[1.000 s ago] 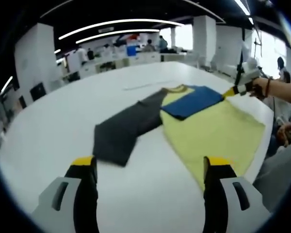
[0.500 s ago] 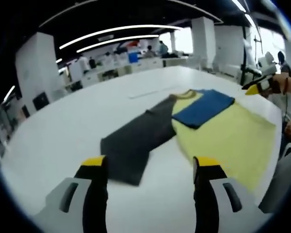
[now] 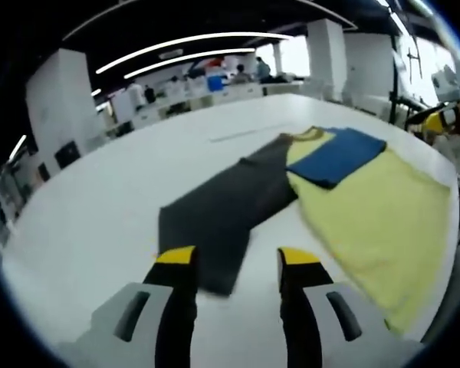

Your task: Fold the garment on the visible template until the final outline fits inside the template.

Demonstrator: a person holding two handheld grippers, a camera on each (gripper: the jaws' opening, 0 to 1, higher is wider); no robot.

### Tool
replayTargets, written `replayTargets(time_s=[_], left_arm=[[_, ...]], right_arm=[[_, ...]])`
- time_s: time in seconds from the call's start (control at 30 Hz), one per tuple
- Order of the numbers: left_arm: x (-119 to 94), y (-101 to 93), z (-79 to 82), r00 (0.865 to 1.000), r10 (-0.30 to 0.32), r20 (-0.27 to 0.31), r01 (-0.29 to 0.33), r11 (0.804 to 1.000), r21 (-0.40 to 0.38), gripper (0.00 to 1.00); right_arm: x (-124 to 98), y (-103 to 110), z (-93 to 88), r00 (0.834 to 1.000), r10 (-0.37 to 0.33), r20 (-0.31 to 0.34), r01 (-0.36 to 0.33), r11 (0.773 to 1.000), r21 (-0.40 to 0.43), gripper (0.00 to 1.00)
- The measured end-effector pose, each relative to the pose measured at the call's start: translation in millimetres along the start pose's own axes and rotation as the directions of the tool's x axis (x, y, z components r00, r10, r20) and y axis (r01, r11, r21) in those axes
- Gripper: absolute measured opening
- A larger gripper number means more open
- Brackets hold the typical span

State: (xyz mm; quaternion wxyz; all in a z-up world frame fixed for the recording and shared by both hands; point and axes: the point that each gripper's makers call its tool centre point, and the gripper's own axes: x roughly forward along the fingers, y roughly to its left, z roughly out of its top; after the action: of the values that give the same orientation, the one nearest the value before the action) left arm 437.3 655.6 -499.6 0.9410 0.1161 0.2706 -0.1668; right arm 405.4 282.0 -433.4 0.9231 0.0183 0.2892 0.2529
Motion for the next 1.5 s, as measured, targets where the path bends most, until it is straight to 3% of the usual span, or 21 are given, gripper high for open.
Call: replayTargets(time_s=[0.17,0.47,0.7,0.97,1.03,1.1,1.17,1.5], left_arm=[[10.4,-5.5,-0.5,1.000,-0.008,-0.001,0.008,1.000,0.010,0.32],[26.9,-3.7,-8.8,0.999,0.004,-0.035,-0.005,1.000,-0.024,0.25],[35.4,-2.3,-15.3,0.997,0.027,-0.078,-0.025,1.000,0.018,0.22],[40.1,-3.9,-8.8,0.998,0.032,-0.056,-0.030,0.999,0.037,0.16],[40.8,-2.1,-8.8,0.997,0.054,-0.060,-0.051,0.998,0.041,0.12],[39.3,3.9,-13.2,0.990,0.098,-0.097,-0.087,0.990,0.109,0.01],[38.0,4.7,-14.7,0.987,0.116,-0.108,-0.102,0.986,0.131,0.00],[39.6,7.4,-15.0,0.991,0.095,-0.095,-0.089,0.994,0.066,0.00]], right_arm=[[-8.1,3.6,-1.4,1.000,-0.004,0.007,0.004,1.000,0.007,0.83],[-19.5,16.2,-1.7,1.000,0.008,0.010,-0.007,0.999,-0.052,0.83],[-24.1,16.8,-1.9,1.000,0.014,0.020,-0.013,0.999,-0.046,0.83],[-27.2,16.6,-0.4,1.000,0.008,0.030,-0.007,0.999,-0.037,0.83],[-27.5,17.7,-0.1,0.999,0.009,0.033,-0.008,0.999,-0.037,0.83],[-27.7,18.4,0.7,0.999,0.010,0.038,-0.009,0.999,-0.037,0.83],[-28.0,18.0,0.6,0.999,0.008,0.038,-0.007,0.999,-0.035,0.82],[-28.8,15.5,-2.2,0.999,0.006,0.039,-0.005,1.000,-0.026,0.81]])
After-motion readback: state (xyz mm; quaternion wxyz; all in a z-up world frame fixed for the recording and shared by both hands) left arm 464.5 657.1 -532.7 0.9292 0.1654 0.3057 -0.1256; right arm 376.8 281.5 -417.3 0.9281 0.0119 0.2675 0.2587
